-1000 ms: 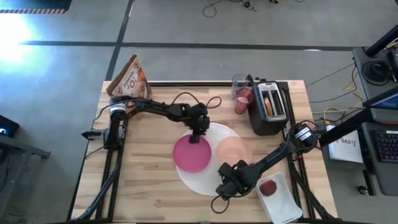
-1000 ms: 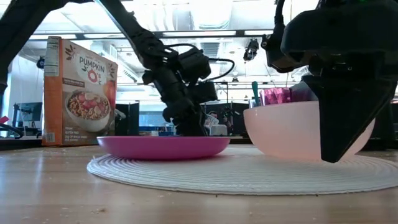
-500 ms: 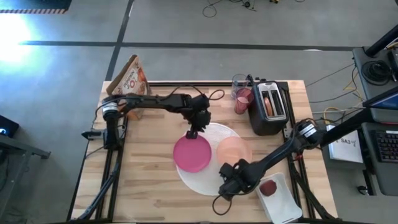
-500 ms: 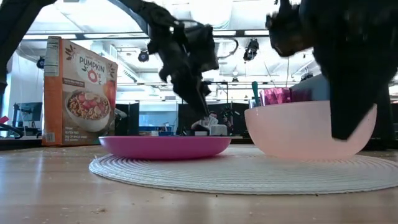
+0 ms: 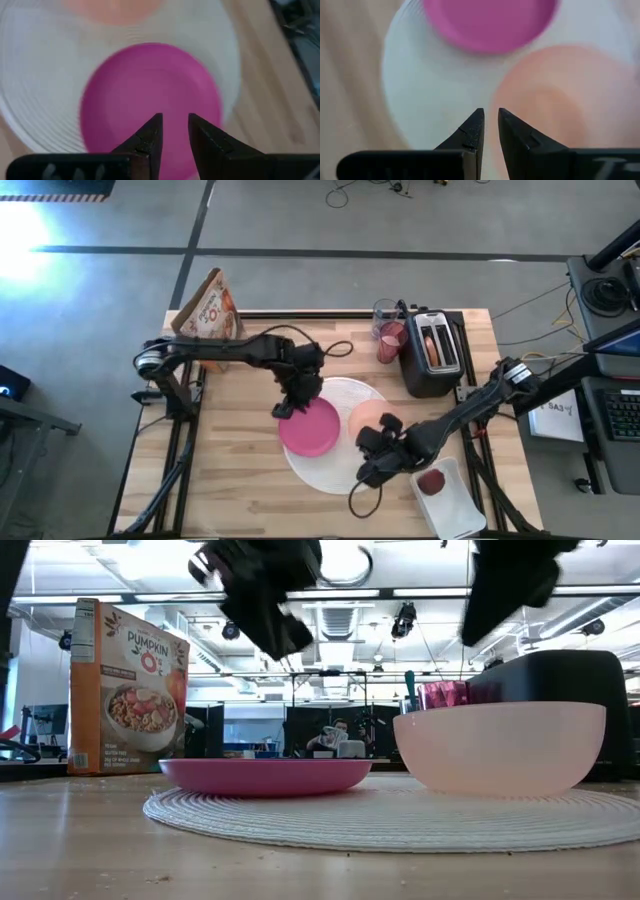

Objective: Arrange a breakfast setting
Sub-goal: Put the red cup on the white placemat

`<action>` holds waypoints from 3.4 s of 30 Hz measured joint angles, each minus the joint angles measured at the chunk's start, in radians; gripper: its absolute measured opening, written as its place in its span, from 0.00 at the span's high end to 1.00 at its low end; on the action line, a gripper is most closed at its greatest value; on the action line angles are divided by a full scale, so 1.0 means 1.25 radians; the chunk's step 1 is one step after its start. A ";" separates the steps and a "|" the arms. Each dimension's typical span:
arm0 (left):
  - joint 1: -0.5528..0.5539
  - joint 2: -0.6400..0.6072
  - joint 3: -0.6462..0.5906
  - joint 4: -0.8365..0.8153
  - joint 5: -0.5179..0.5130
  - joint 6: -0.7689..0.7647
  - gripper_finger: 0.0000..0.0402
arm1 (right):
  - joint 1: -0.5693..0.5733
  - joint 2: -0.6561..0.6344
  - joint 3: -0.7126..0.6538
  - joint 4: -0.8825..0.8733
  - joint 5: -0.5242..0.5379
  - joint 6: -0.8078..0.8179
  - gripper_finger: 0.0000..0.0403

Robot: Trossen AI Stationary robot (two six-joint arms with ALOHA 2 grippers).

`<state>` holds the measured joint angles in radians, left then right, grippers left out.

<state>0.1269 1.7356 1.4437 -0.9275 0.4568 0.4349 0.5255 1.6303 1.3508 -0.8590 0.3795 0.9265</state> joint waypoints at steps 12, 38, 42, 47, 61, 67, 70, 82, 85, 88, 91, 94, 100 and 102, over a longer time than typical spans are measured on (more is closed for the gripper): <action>-0.188 -0.149 -0.128 0.109 -0.004 -0.166 0.81 | -0.103 -0.139 -0.121 -0.134 0.160 -0.048 0.88; -0.265 -0.212 -0.553 1.237 -0.323 -0.292 0.81 | -0.208 -0.498 -0.392 0.202 0.131 -0.253 0.85; -0.242 -0.214 -0.553 1.235 -0.316 -0.280 0.81 | -0.209 -0.501 -0.370 0.202 0.130 -0.282 0.81; -0.178 -0.216 -0.555 1.233 -0.199 -0.286 0.81 | -0.212 -0.501 -0.358 0.196 0.136 -0.294 0.72; -0.015 -0.212 -0.572 1.225 0.076 -0.147 0.62 | -0.293 -0.480 -0.361 0.185 0.282 -0.424 0.47; 0.082 -0.211 -0.546 1.229 0.175 -0.122 0.57 | -0.383 -0.476 -0.358 0.178 0.190 -0.424 0.43; 0.092 -0.210 -0.525 1.225 0.180 -0.183 0.58 | -0.426 -0.475 -0.344 0.168 0.101 -0.424 0.43; -0.001 -0.209 -0.484 1.225 0.162 -0.265 0.59 | -0.532 -0.471 -0.261 0.002 0.046 -0.433 0.45; -0.014 -0.209 -0.484 1.225 0.154 -0.275 0.59 | -0.566 -0.457 -0.244 -0.020 0.046 -0.470 0.46; -0.028 -0.209 -0.484 1.225 0.151 -0.277 0.59 | -0.596 -0.422 -0.216 -0.046 0.045 -0.502 0.46; -0.040 -0.209 -0.484 1.225 0.151 -0.295 0.59 | -0.619 -0.367 -0.173 -0.093 0.044 -0.511 0.46; -0.048 -0.209 -0.484 1.222 0.151 -0.311 0.59 | -0.634 -0.301 -0.120 -0.159 0.043 -0.511 0.46; -0.054 -0.209 -0.484 1.201 0.151 -0.338 0.59 | -0.644 -0.195 -0.027 -0.236 0.044 -0.521 0.46; -0.054 -0.209 -0.484 1.197 0.152 -0.340 0.59 | -0.645 -0.171 -0.003 -0.252 0.044 -0.523 0.46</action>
<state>0.0597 1.4742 0.8387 0.5684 0.6462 0.0102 -0.2814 1.4170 1.3476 -1.1742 0.4343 0.2733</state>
